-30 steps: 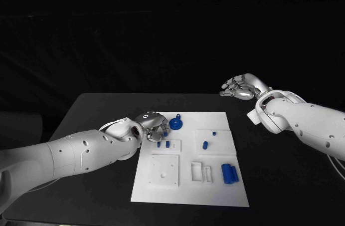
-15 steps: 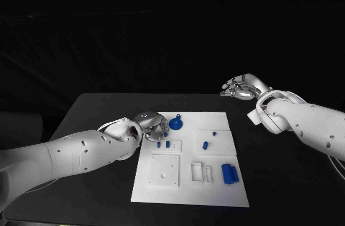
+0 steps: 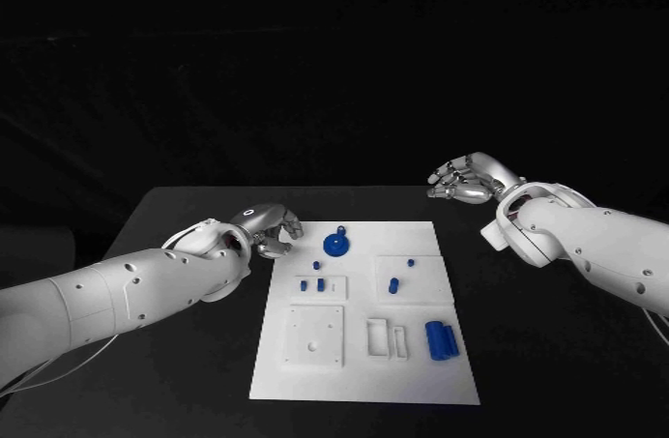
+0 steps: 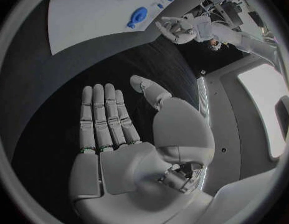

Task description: Assemble the parts on the task board

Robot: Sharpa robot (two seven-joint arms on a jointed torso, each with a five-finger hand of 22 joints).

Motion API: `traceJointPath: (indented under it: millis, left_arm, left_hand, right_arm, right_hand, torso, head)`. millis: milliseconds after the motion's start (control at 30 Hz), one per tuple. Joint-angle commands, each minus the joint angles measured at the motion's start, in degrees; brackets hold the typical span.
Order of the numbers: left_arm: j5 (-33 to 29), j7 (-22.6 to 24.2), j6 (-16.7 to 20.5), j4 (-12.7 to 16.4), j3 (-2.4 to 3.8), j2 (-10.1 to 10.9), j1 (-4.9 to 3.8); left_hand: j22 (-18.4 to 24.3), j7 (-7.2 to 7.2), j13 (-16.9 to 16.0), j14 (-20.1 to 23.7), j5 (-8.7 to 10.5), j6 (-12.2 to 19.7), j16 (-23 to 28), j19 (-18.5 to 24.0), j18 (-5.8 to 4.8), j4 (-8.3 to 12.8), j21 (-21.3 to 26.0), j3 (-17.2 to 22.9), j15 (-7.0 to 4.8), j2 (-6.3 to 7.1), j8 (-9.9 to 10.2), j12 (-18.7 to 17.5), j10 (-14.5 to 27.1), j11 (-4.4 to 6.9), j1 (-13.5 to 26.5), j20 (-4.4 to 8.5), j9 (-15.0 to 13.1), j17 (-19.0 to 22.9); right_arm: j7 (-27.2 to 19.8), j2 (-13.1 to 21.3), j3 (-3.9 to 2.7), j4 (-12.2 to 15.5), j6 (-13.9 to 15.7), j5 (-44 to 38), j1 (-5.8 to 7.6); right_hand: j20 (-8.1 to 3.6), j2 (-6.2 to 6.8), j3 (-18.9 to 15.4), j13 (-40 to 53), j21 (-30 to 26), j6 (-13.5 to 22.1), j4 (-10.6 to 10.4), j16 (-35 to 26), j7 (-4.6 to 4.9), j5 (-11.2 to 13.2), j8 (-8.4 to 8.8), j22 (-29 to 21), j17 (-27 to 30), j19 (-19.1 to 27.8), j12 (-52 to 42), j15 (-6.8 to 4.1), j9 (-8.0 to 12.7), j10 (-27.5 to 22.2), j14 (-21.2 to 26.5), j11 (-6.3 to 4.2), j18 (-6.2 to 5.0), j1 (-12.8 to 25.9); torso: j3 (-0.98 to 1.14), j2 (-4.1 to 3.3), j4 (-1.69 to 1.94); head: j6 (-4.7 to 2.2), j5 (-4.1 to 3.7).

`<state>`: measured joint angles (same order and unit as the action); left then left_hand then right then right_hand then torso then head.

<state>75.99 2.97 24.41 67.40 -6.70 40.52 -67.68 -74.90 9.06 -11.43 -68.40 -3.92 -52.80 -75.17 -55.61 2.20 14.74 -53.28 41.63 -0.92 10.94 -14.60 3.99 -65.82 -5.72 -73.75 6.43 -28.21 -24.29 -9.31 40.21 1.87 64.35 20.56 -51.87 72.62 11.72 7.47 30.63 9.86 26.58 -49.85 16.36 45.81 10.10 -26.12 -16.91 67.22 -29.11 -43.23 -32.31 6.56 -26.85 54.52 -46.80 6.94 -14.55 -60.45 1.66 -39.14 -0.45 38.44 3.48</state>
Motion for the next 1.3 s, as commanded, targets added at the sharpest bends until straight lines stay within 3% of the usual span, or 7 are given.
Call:
traceJointPath:
  millis: [33, 133, 167, 467, 567, 700, 1300]
  left_arm:
    - [-17.8, 3.5, 0.9, 0.3, 0.38, 1.1, -1.00]
    - [-31.5, 5.1, 0.0, 0.7, 0.38, 1.9, -2.37]
    - [-36.6, 5.7, -0.5, 1.1, 0.38, 2.3, -2.70]
    - [-60.3, 17.4, -9.9, 5.4, 0.37, 5.2, -3.85]
    - [-62.2, 18.1, -11.4, 6.6, 0.36, 5.5, -3.85]
    - [-62.7, 18.3, -11.9, 7.7, 0.35, 5.6, -3.84]
    - [-62.8, 18.3, -11.8, 9.1, 0.35, 5.5, -3.84]
  left_hand:
    - [-0.7, -0.04, -0.3, 0.6, 0.42, 0.4, 0.8, 0.7, 4.91, -0.8, 0.5, -0.5, -0.14, 0.12, 0.2, 0.6, -1.3, 0.23, 1.5, -0.07, 0.0, 0.4]
    - [-0.7, -0.07, -0.7, 0.8, 0.44, 0.3, 1.5, 1.1, 4.73, -1.6, 0.8, -1.8, -0.58, 0.43, -0.1, 1.2, -2.6, 0.70, 3.4, 0.04, -0.1, 0.7]
    - [-0.5, -0.12, -0.8, 1.5, 0.42, 0.3, 2.4, 1.7, 4.59, -1.7, 1.3, -2.2, -0.67, 0.33, -0.2, 1.3, -2.8, 0.79, 3.9, 0.02, -0.2, 1.1]
    - [2.7, -0.61, -2.0, 8.7, 0.68, 0.2, 15.5, 10.2, 1.15, -1.0, 9.7, -8.0, -0.14, -2.51, -1.4, 2.5, -5.5, 0.79, 9.2, -1.36, -0.9, 6.6]
    - [4.5, -0.59, -2.0, 13.3, 0.46, 0.3, 23.3, 14.7, -0.70, 0.1, 14.2, -8.8, 2.77, -3.01, -1.7, 2.1, -5.6, 0.49, 10.0, -2.64, -1.1, 9.4]
    - [5.2, -0.45, -1.9, 12.8, -0.37, 0.7, 29.5, 15.7, -0.95, 1.3, 16.2, -9.0, 4.12, -3.84, -1.9, 1.4, -5.7, 0.32, 9.4, -3.83, -1.3, 10.3]
    - [5.0, -0.25, -1.7, 12.3, -0.48, 1.2, 32.5, 15.8, -0.70, 1.3, 16.9, -9.4, 4.59, -4.04, -1.8, 0.8, -5.6, 0.15, 9.4, -4.33, -1.3, 9.9]
  right_arm:
    - [1.5, 0.9, 0.00, 1.3, -5.9, -5.2, -0.28]
    - [2.3, 1.8, 0.02, 2.6, -7.7, -9.2, -0.50]
    - [2.5, 2.1, 0.03, 3.2, -8.4, -10.8, -0.59]
    - [8.0, 3.0, 0.35, 8.9, -12.7, -33.8, -1.72]
    - [9.9, 2.8, 0.85, 10.1, -13.9, -38.6, -2.08]
    - [11.9, 2.4, 1.29, 11.1, -13.2, -43.8, -2.83]
    - [16.3, 0.5, 2.11, 12.3, -11.1, -54.4, -4.87]
  right_hand:
    - [-1.26, 0.14, 0.8, -0.6, 1.5, -0.6, 0.0, 1.4, -0.05, 0.6, -0.39, 0.2, 0.1, -3.5, 1.4, -1.63, 0.0, 1.1, -3.4, -0.14, -0.45, -0.8]
    - [-3.69, -0.15, 1.2, -1.4, 3.7, -1.1, 0.1, 3.3, -0.28, 2.1, -0.72, 0.3, 0.0, -9.3, 4.2, -4.37, -0.1, 3.3, -8.9, -0.43, -0.45, -1.1]
    - [-5.35, -0.32, 1.1, -1.7, 5.6, -1.5, 0.1, 5.0, -0.46, 2.7, -0.95, 0.8, -0.7, -13.1, 5.6, -6.11, -0.3, 4.8, -12.3, -0.79, -0.45, -1.4]
    - [-10.44, 0.32, 2.1, -1.6, 11.2, -2.8, 0.2, 11.1, -1.33, 6.5, -1.62, 3.3, -5.0, -23.1, 11.0, -8.76, -0.6, 10.7, -21.1, -2.82, -0.45, -3.6]
    - [-11.08, 1.02, 3.3, -2.5, 11.7, -2.4, 0.1, 11.2, -1.18, 7.9, -1.29, 3.4, -5.4, -24.4, 13.9, -8.37, -0.4, 9.4, -22.2, -2.32, -0.45, -4.0]
    - [-11.77, 2.16, 5.5, -3.5, 12.2, -3.0, 0.1, 11.3, -1.30, 10.1, -1.34, 3.6, -6.1, -26.0, 16.4, -8.19, 0.0, 10.3, -23.7, -2.11, -0.45, -4.3]
    - [-12.52, 4.81, 11.4, -4.5, 14.4, -4.9, -1.5, 12.0, -1.88, 15.8, -1.67, 6.1, -9.2, -27.2, 21.0, -8.49, 0.9, 14.1, -24.9, -2.39, -0.45, -4.4]
  torso:
    - [0.03, 0.00, -0.09]
    - [0.07, 0.02, -0.09]
    - [0.05, 0.02, -0.04]
    - [0.10, 0.09, -0.13]
    - [0.06, 0.10, -0.06]
    - [-0.03, 0.02, -0.03]
    - [-0.04, -0.08, 0.06]
  head:
    - [-0.38, -0.52]
    - [-0.74, -1.01]
    - [-0.80, -1.17]
    - [-1.62, -2.10]
    - [-1.82, -2.37]
    - [-2.05, -2.63]
    - [-1.53, -2.69]
